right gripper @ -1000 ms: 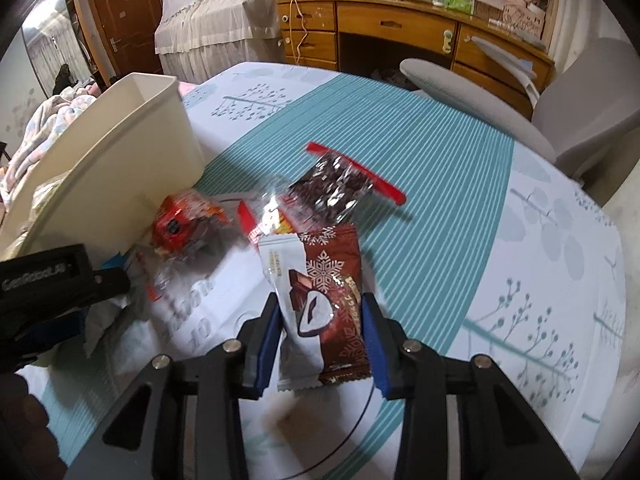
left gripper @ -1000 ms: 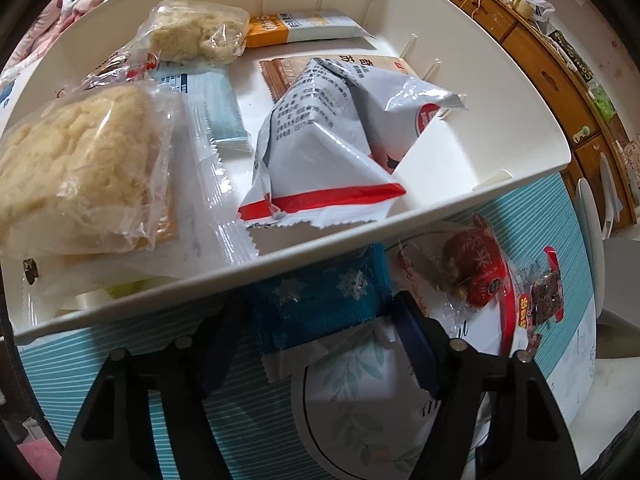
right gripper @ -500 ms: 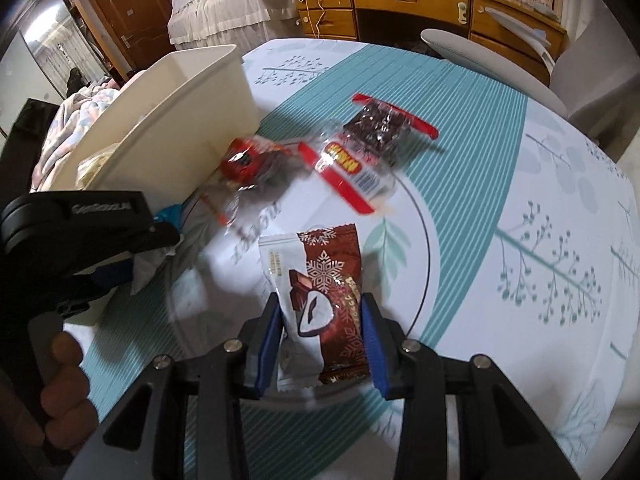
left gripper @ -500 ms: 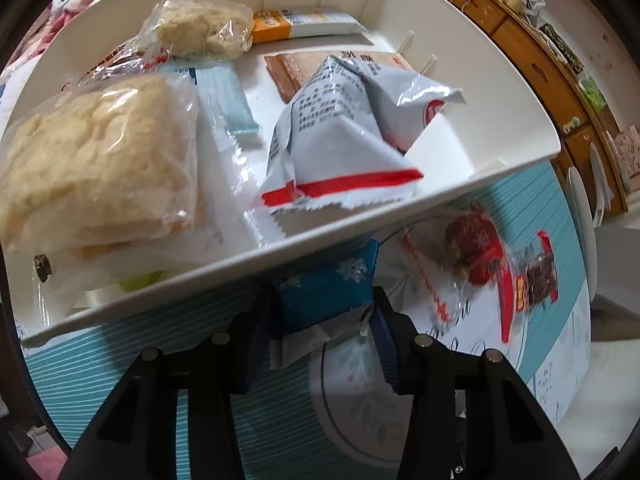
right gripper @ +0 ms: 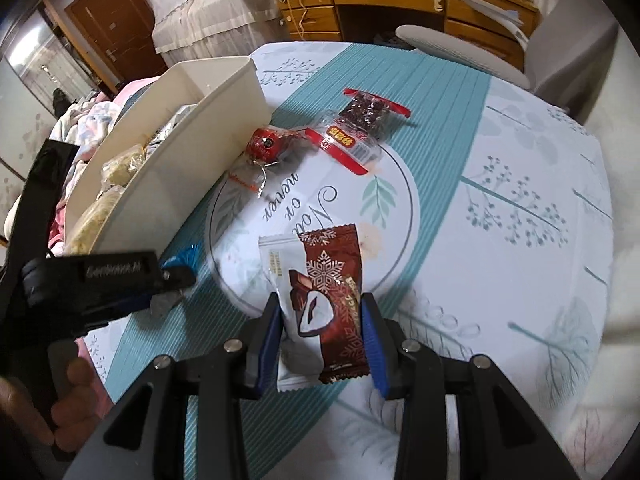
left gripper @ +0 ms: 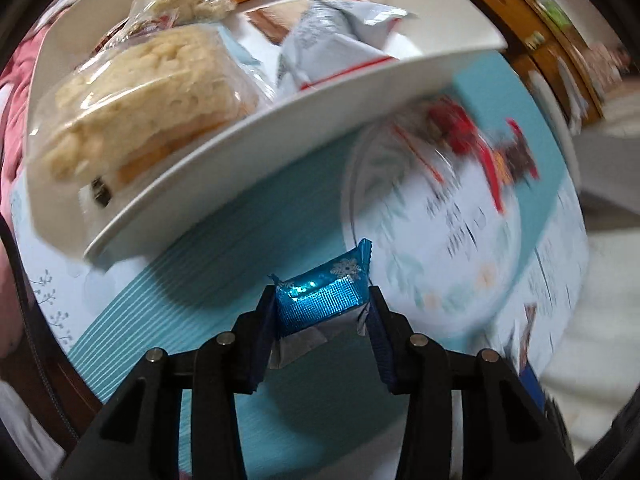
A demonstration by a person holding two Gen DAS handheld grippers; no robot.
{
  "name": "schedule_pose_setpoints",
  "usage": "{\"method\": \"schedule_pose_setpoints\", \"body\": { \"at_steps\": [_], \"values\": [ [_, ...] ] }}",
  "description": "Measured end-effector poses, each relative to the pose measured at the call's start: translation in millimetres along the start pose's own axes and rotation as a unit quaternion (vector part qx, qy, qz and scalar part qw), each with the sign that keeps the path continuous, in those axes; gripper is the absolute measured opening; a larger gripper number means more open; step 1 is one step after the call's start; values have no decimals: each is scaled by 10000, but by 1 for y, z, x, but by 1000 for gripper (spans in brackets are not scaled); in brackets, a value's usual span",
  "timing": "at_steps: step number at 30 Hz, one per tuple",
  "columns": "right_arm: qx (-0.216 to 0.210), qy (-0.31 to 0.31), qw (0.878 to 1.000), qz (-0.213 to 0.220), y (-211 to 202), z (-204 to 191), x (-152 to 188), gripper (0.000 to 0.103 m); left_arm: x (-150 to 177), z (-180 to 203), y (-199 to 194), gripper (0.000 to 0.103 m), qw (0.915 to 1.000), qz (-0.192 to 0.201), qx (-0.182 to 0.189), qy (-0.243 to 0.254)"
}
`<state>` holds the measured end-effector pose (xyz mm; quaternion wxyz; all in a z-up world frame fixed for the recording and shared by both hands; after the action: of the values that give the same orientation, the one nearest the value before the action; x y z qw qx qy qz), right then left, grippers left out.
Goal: Organize snacks
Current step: 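Lift both held packets and carry them over the white tray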
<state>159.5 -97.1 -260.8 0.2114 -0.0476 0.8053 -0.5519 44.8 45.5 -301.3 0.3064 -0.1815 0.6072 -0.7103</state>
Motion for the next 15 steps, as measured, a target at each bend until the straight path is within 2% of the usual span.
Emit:
{"method": "schedule_pose_setpoints", "body": {
  "at_steps": [7,15],
  "values": [
    [-99,335,9994,45,-30,-4,17,38,30,19,-59,41,9943,329,156,998],
    [-273,489,9979,338,-63,-23,32,38,28,11,-108,41,9870,696,149,1442]
  ]
}}
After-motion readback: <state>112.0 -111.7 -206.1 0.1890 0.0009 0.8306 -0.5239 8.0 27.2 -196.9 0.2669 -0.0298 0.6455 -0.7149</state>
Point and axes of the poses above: each gripper's, at about its wrist camera, not at the fingertips, and y roughly the way its jaws point, z to its right, x to its underside, the point moved 3 cm from there along y, roughly the way its jaws point, and after that the axes turned 15 degrees about y, right-handed, at the moved point
